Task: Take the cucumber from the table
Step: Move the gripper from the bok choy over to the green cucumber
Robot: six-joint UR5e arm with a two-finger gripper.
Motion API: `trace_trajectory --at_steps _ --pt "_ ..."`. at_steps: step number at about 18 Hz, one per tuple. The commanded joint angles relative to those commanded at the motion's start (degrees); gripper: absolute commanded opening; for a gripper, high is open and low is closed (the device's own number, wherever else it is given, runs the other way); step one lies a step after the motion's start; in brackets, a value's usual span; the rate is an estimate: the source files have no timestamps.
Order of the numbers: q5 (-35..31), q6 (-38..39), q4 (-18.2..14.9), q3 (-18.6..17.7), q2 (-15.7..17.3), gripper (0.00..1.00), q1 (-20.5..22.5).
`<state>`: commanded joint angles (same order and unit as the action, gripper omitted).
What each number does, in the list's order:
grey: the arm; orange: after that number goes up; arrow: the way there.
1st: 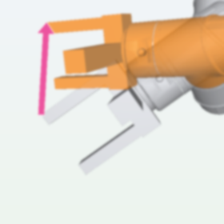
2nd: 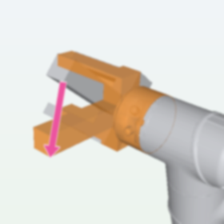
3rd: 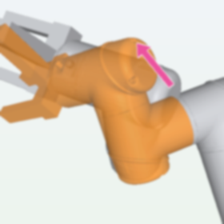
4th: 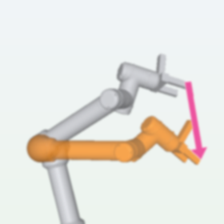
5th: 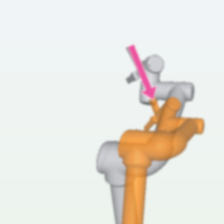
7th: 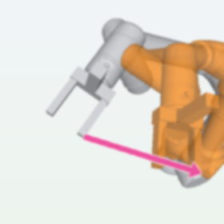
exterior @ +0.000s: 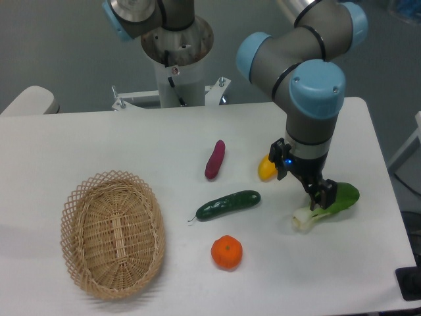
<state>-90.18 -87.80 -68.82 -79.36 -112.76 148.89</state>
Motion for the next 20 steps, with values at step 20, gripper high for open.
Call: trace_trajectory --at_steps 20 --pt "0.00 4.57 0.88 -4.30 -2.72 1.00 -3.51"
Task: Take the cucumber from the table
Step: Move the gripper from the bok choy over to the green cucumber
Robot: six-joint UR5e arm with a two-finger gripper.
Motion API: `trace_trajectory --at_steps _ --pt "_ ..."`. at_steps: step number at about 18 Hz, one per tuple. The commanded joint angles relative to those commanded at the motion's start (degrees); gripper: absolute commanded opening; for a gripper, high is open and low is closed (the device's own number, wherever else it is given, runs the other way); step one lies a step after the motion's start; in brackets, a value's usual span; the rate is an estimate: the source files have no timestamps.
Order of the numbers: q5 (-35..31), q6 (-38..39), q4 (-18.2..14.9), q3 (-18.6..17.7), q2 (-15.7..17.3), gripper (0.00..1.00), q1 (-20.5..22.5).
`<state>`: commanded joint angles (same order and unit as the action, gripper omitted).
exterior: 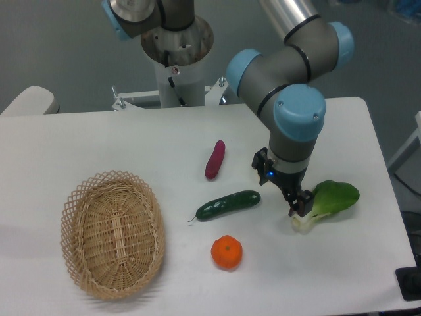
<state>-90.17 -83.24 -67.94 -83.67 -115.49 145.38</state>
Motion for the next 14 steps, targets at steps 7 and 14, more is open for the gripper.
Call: trace_trajectory --at_steps 7,14 --pt "-0.09 5.45 6.49 -5.53 -0.88 1.00 -2.02" --pt "-5.98 5.19 13.61 -16.61 -0.53 1.00 -4.65"
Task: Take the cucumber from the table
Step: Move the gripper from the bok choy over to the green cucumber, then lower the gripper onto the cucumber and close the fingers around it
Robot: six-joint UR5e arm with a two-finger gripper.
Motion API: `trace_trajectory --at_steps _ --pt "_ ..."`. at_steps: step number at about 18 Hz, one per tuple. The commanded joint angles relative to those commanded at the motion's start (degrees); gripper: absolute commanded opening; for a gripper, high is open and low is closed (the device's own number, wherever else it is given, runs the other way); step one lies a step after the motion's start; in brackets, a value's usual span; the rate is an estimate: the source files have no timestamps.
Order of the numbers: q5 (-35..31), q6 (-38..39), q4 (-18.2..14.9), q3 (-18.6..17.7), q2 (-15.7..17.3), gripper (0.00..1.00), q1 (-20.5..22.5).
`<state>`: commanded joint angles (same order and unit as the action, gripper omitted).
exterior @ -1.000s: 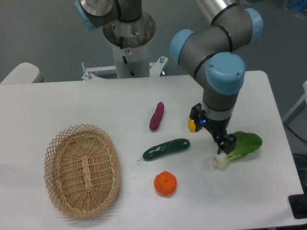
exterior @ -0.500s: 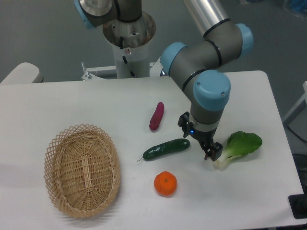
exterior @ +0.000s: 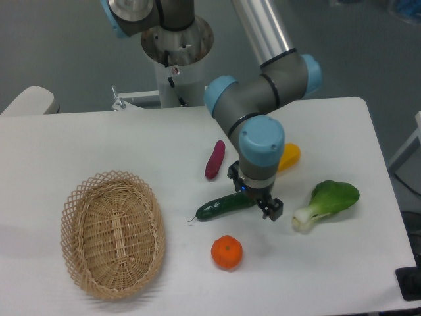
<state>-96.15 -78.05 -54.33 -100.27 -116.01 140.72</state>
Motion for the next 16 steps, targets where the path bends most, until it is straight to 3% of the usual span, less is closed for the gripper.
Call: trace_trajectory --at_steps 5,9,10,15,16 --pt "0.00 0.09 1.59 -3.08 0.17 1.00 -0.71" --pt "0.00 0.00 4.84 -4.49 -0.26 0.98 -0.80" --pt "0.00 0.17 5.02 -4.41 -0.35 0.90 -0.89" --pt "0.09 -0.35 4.85 -3.44 -0.35 0.30 -0.89" --pt "0.09 -0.61 4.76 -3.35 -0.35 0.24 -0.80"
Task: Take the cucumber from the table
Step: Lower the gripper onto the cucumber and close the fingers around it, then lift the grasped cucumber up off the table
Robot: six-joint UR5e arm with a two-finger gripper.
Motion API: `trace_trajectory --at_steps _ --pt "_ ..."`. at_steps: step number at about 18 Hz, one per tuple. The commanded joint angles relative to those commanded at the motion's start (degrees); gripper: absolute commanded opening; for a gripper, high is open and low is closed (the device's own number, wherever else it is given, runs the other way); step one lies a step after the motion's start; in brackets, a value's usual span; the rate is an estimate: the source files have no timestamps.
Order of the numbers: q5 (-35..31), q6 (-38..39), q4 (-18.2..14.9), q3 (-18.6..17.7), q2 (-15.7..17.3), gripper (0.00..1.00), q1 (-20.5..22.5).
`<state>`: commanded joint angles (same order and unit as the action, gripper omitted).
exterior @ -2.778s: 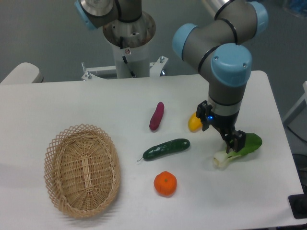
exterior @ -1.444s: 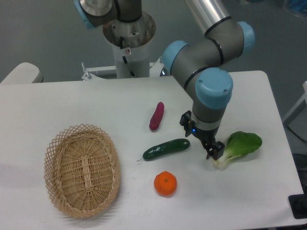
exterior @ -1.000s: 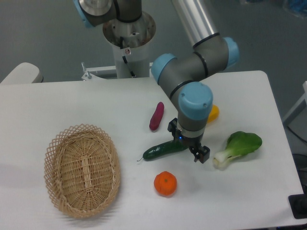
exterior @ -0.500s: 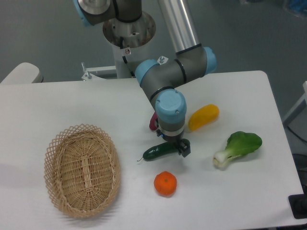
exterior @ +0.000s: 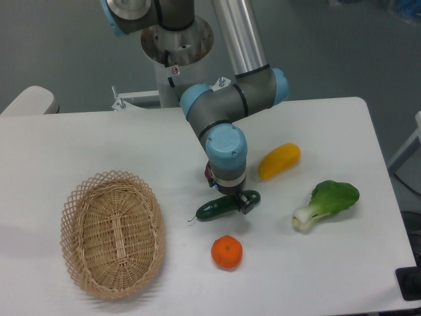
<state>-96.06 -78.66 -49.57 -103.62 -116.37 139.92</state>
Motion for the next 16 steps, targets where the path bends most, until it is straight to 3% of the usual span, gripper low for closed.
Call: trace_trajectory --at_steps 3,8,10,12,16 --pt "0.00 -0.09 -0.26 0.61 0.09 0.14 0.09" --pt "0.00 -0.18 -1.93 2.98 1.14 0.13 0.18" --pt "0.09 -1.23 -5.95 5.17 2.63 0.13 0.35" --pt "0.35 -4.03 -13.05 9.38 4.47 0.13 0.70" --pt "2.27 -4.49 -21.17 16.86 5.10 0.14 0.62"
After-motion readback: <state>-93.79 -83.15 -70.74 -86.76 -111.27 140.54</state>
